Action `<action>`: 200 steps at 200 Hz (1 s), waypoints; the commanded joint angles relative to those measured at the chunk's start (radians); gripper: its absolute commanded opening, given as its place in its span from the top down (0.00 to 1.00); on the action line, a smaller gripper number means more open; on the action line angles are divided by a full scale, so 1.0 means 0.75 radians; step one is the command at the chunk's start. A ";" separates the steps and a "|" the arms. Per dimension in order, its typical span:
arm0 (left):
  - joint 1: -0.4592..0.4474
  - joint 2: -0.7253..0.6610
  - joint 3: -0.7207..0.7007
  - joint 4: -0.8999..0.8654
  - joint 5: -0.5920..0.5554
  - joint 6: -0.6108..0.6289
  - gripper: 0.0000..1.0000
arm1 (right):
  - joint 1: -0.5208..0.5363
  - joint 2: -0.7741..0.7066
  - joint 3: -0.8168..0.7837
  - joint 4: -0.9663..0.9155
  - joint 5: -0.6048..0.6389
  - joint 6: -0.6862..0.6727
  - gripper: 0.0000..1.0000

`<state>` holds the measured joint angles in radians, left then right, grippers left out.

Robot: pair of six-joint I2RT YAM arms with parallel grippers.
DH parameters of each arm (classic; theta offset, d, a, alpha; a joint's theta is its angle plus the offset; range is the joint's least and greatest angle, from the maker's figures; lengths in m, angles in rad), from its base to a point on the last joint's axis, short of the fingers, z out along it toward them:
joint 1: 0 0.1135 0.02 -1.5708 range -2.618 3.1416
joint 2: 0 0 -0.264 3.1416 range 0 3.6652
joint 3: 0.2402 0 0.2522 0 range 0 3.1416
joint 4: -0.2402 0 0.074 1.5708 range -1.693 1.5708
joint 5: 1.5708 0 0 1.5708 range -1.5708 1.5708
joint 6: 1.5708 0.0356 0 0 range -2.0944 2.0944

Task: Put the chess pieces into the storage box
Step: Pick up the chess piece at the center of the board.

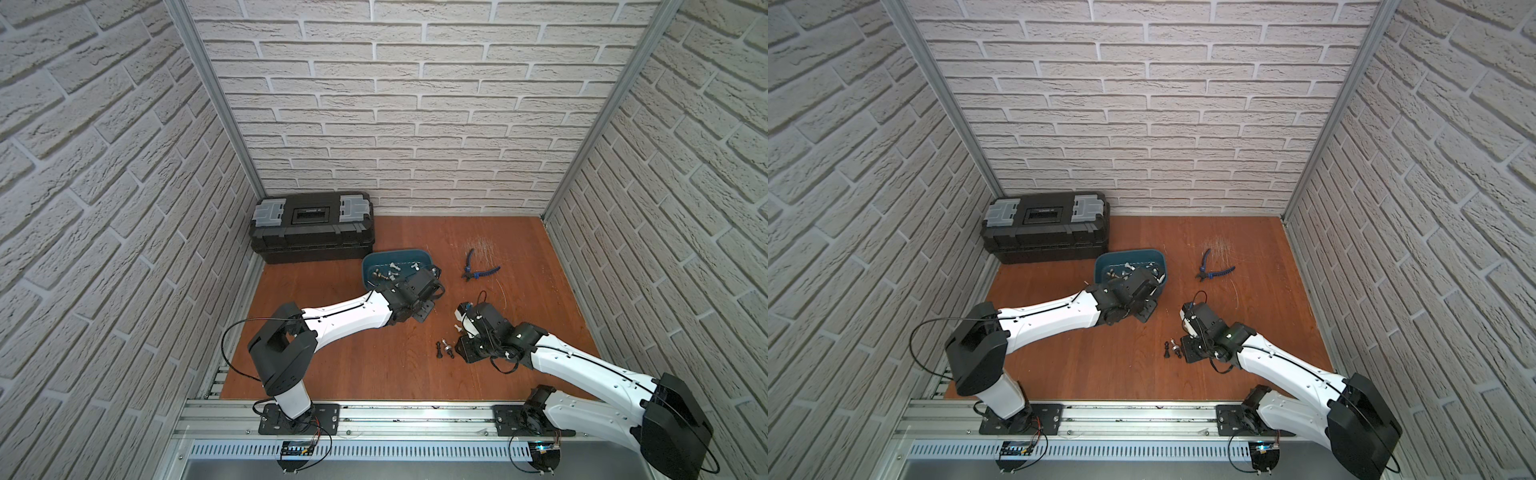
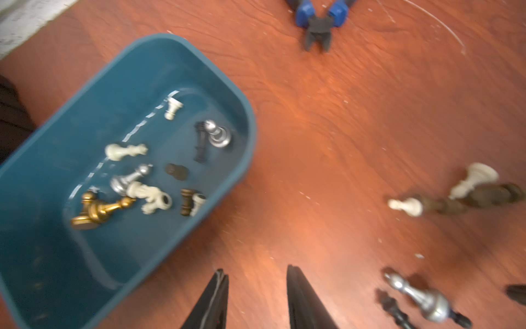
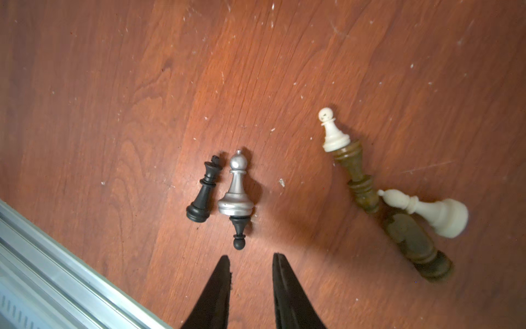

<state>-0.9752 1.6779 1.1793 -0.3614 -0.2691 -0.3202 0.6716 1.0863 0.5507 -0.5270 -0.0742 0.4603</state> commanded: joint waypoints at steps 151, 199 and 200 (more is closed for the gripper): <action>-0.070 0.210 0.090 0.028 0.198 -0.428 0.60 | 0.058 0.166 -0.062 0.197 -0.044 0.061 0.73; -0.068 0.218 0.088 0.035 0.264 -0.484 0.59 | 0.058 0.174 -0.082 0.232 -0.069 0.095 0.75; -0.068 0.218 0.088 0.035 0.266 -0.485 0.59 | 0.058 0.174 -0.082 0.232 -0.069 0.095 0.76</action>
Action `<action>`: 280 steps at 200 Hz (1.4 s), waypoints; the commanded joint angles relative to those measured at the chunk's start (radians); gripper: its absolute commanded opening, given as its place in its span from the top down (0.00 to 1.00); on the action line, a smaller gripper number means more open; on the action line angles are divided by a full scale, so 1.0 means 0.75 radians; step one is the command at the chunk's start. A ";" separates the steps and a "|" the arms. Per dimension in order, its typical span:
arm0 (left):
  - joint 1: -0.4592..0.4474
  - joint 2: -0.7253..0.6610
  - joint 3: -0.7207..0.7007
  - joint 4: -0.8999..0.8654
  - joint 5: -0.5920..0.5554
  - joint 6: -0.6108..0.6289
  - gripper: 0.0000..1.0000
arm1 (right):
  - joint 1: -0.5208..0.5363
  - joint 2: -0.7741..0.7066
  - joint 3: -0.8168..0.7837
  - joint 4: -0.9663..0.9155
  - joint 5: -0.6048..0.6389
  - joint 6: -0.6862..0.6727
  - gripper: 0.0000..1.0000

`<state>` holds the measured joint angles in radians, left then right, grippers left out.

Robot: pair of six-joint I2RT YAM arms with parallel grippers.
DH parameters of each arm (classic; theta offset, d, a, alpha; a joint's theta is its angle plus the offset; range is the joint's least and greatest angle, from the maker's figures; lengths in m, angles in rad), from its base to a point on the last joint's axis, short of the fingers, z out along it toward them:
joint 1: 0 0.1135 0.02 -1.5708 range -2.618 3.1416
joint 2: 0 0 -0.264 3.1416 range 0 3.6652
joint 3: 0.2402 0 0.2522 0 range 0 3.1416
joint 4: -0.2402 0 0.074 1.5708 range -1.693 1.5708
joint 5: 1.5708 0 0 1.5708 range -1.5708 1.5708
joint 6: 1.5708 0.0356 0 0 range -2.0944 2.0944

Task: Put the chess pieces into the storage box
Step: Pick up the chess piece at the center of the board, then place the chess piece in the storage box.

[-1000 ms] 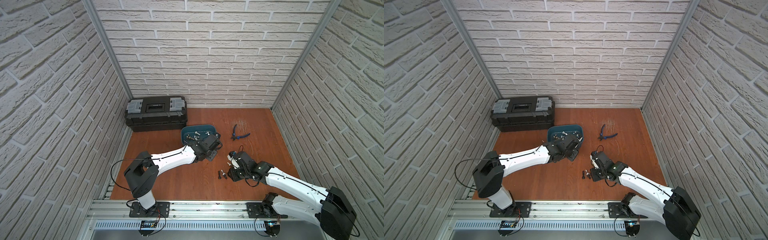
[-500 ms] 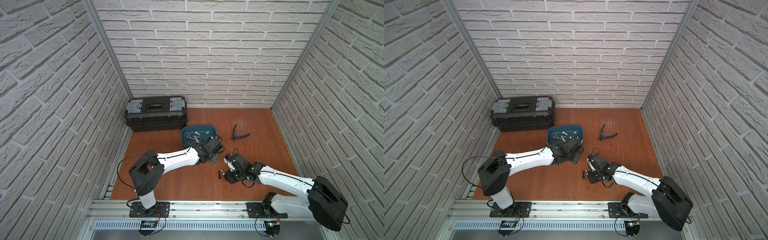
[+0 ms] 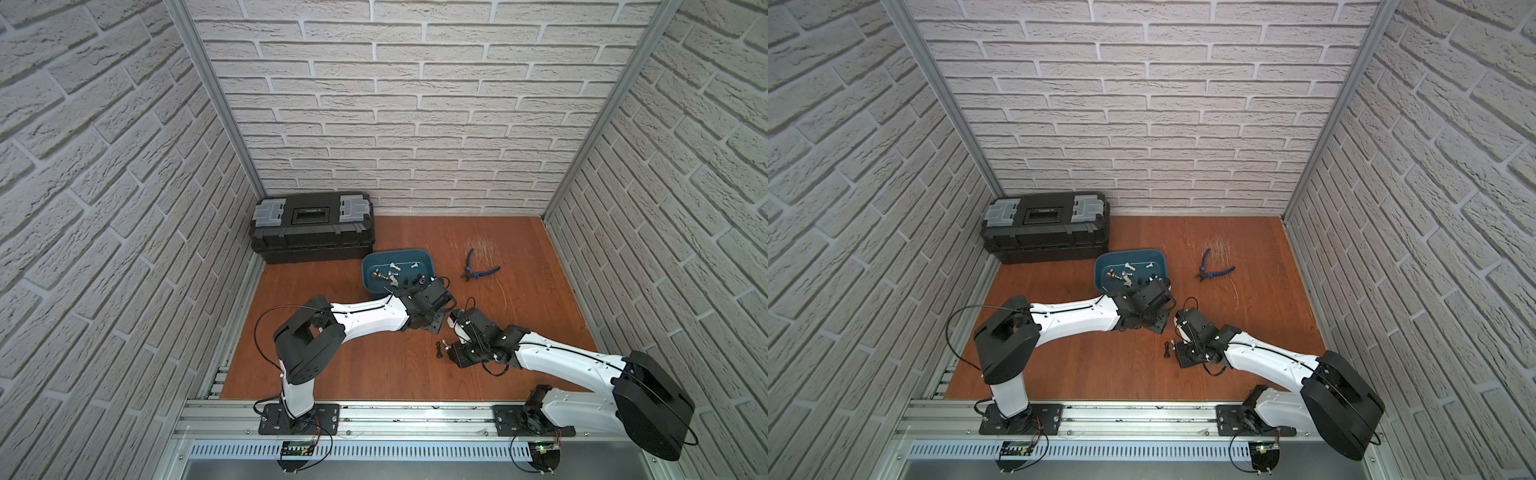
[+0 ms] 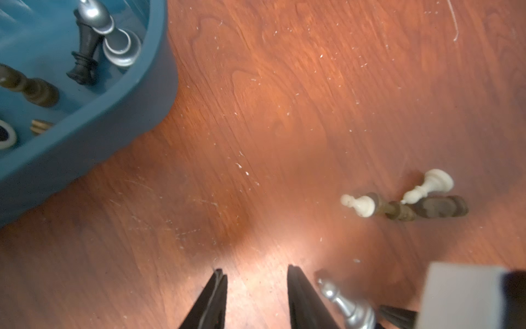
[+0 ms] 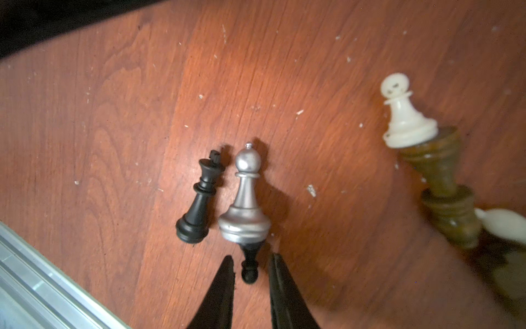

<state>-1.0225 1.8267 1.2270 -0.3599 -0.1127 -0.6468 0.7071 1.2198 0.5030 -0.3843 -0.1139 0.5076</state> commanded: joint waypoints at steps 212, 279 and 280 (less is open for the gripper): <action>0.021 -0.158 -0.141 0.093 -0.042 -0.150 0.59 | 0.007 -0.243 0.024 0.110 0.051 0.038 0.97; 0.117 -0.555 -0.415 0.004 -0.326 -0.164 0.59 | -0.047 0.264 0.572 0.157 0.092 -0.149 0.97; 0.120 -0.561 -0.420 0.005 -0.327 -0.163 0.59 | -0.048 0.276 0.584 0.155 0.089 -0.152 0.97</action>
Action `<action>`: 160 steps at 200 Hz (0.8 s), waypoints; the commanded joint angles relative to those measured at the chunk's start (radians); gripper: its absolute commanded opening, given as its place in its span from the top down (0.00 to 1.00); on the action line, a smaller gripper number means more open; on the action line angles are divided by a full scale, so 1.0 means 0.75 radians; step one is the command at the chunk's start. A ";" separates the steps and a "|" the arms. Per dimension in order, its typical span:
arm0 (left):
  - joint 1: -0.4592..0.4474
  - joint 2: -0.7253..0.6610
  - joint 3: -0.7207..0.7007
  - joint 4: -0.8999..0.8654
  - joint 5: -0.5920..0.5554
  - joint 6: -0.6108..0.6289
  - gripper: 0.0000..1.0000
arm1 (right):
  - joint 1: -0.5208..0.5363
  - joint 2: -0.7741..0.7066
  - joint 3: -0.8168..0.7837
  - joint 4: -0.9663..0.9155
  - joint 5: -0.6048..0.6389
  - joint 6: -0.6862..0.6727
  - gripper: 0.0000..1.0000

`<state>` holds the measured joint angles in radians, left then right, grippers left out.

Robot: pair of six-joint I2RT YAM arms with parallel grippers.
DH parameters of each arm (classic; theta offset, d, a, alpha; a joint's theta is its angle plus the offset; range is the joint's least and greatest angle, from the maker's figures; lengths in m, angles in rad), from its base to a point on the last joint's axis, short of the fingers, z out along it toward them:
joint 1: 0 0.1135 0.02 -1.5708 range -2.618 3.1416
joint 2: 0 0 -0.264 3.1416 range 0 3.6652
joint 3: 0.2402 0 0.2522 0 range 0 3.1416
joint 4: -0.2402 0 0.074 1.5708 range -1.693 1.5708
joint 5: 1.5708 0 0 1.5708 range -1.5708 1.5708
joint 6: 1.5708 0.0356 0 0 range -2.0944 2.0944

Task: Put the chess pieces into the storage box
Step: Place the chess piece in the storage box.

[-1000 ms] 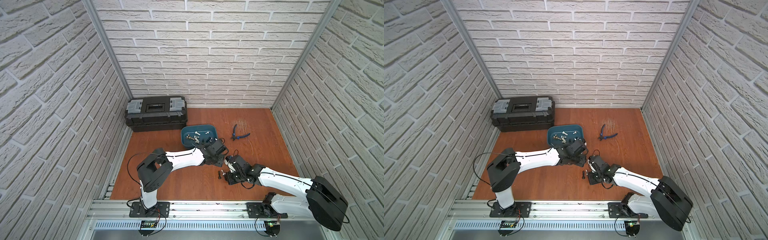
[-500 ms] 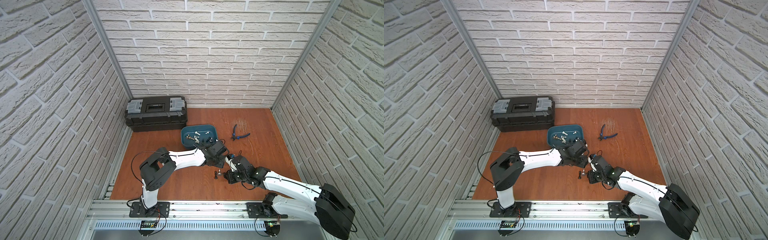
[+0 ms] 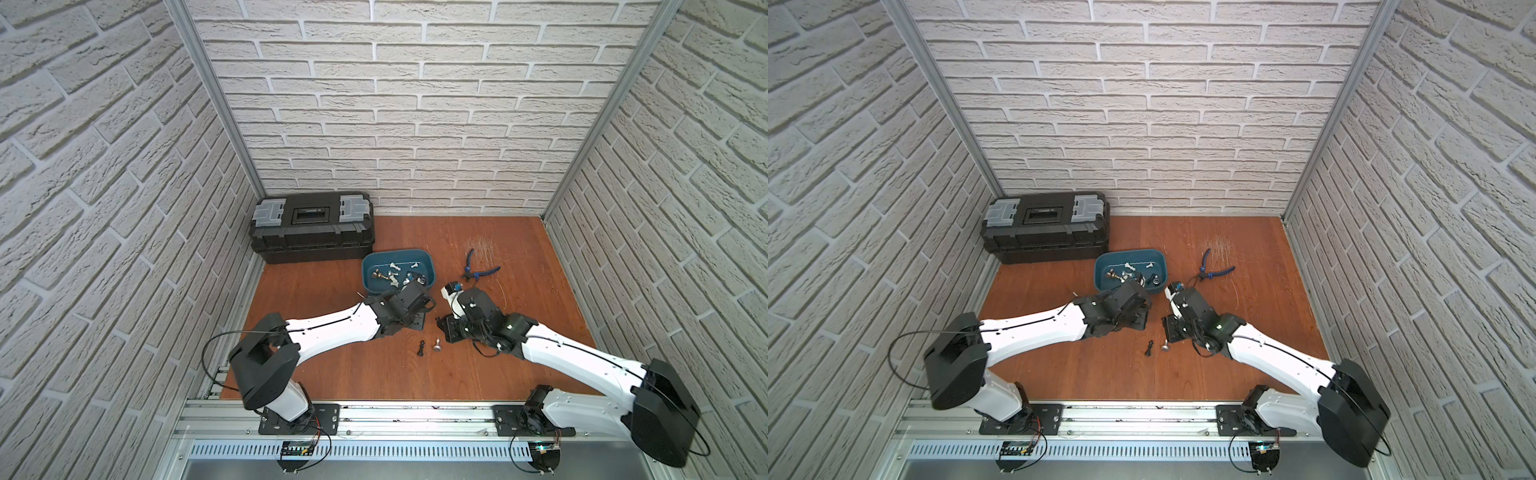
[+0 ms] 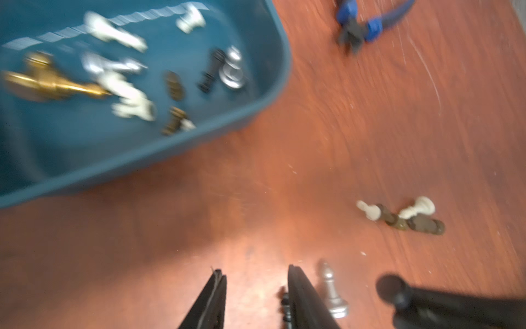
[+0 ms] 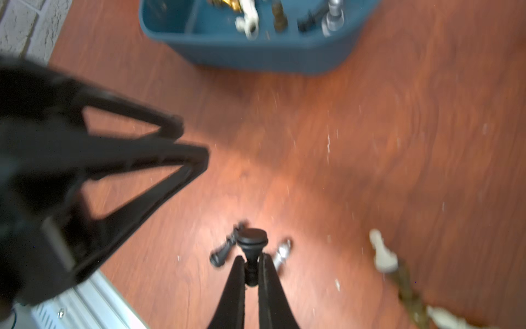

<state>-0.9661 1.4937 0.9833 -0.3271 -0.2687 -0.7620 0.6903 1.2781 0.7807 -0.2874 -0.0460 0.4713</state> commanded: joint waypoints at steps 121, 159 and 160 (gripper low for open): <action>0.057 -0.379 -0.341 -0.145 -0.121 -0.003 0.59 | -0.103 1.013 1.054 -0.147 -0.004 -0.241 0.83; 0.033 -0.389 -0.338 -0.140 -0.109 0.044 0.59 | -0.105 0.960 1.073 -0.168 0.007 -0.250 0.68; 0.032 -0.388 -0.339 -0.139 -0.108 0.045 0.59 | -0.105 0.956 1.072 -0.169 0.008 -0.250 0.68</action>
<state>-0.9279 1.2201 0.7383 -0.4324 -0.3435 -0.7559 0.6167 2.0541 1.5600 -0.4000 -0.0540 0.3004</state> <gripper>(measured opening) 0.413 0.302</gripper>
